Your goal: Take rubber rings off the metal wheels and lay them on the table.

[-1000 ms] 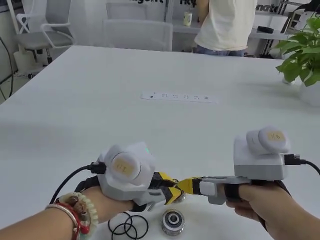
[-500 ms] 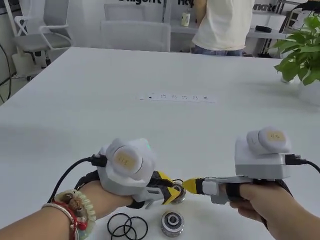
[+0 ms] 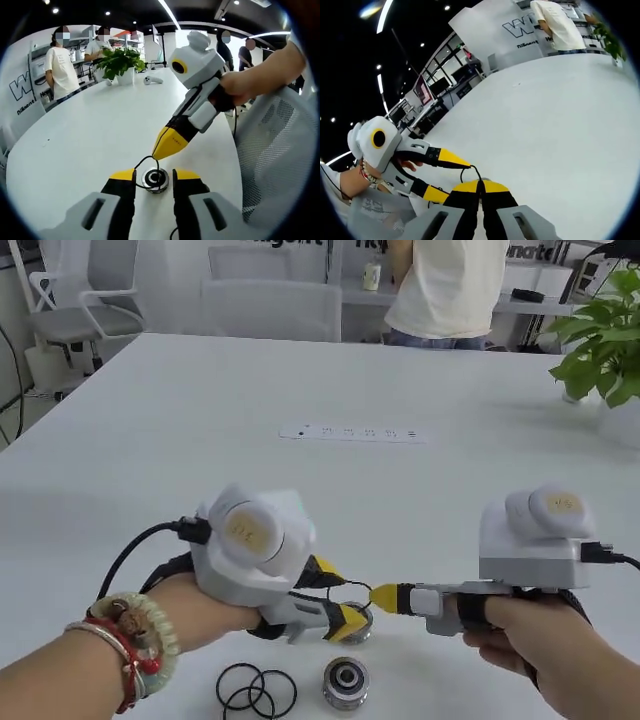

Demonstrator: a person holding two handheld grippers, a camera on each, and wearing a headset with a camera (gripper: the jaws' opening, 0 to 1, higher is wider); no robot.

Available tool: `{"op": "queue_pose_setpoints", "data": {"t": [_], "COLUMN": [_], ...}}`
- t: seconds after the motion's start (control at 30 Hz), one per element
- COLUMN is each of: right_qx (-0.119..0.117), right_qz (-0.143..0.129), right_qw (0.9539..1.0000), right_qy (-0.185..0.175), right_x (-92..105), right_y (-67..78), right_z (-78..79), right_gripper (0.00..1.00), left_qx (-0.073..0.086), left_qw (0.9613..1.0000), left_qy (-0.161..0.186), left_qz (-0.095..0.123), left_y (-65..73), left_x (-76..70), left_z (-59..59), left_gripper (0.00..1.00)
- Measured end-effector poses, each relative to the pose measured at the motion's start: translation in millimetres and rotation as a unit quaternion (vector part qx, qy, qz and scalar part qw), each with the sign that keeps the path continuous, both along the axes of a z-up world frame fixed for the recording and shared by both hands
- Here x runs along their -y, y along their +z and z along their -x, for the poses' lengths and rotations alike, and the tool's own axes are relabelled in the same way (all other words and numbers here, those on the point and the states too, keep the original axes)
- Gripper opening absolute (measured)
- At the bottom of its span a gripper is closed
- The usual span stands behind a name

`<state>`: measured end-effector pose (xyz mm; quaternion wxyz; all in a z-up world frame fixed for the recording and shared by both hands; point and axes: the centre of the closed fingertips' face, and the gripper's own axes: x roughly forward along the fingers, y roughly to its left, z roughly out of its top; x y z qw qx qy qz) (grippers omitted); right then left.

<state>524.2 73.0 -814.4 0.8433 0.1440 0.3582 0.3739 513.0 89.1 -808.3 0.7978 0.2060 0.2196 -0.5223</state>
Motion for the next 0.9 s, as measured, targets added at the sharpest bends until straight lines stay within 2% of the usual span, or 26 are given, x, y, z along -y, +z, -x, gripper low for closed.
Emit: {"op": "queue_pose_setpoints", "data": {"t": [0.23, 0.37, 0.47, 0.57, 0.7, 0.9], "right_qx": [0.002, 0.004, 0.006, 0.008, 0.009, 0.011], "right_qz": [-0.018, -0.024, -0.028, -0.031, -0.036, -0.04], "right_qw": [0.9998, 0.9996, 0.9994, 0.9992, 0.999, 0.9987], "right_qy": [-0.01, -0.015, -0.018, -0.022, -0.026, -0.03], "right_x": [0.8, 2.4, 3.3, 4.7, 6.1, 8.4], "right_y": [8.5, 11.1, 13.4, 15.6, 17.9, 19.3], "right_z": [-2.6, -4.6, -5.7, -6.9, -8.8, -11.1], "right_gripper": [0.0, 0.0, 0.0, 0.0, 0.0, 0.0], "left_qx": [0.021, 0.023, 0.028, 0.032, 0.039, 0.036], "left_qw": [0.9993, 0.9991, 0.9989, 0.9991, 0.9984, 0.9984], "left_qy": [-0.017, -0.021, -0.023, -0.021, -0.028, -0.038], "left_qz": [-0.024, -0.029, -0.029, -0.019, -0.031, -0.021], "left_y": [6.2, 7.9, 12.8, 20.2, 19.5, 27.3], "left_x": [-5.6, -7.6, -8.9, -11.0, -14.2, -12.6], "left_z": [3.0, 4.2, 3.8, 4.3, 5.8, 11.0], "left_gripper": [0.29, 0.31, 0.32, 0.33, 0.34, 0.41]}}
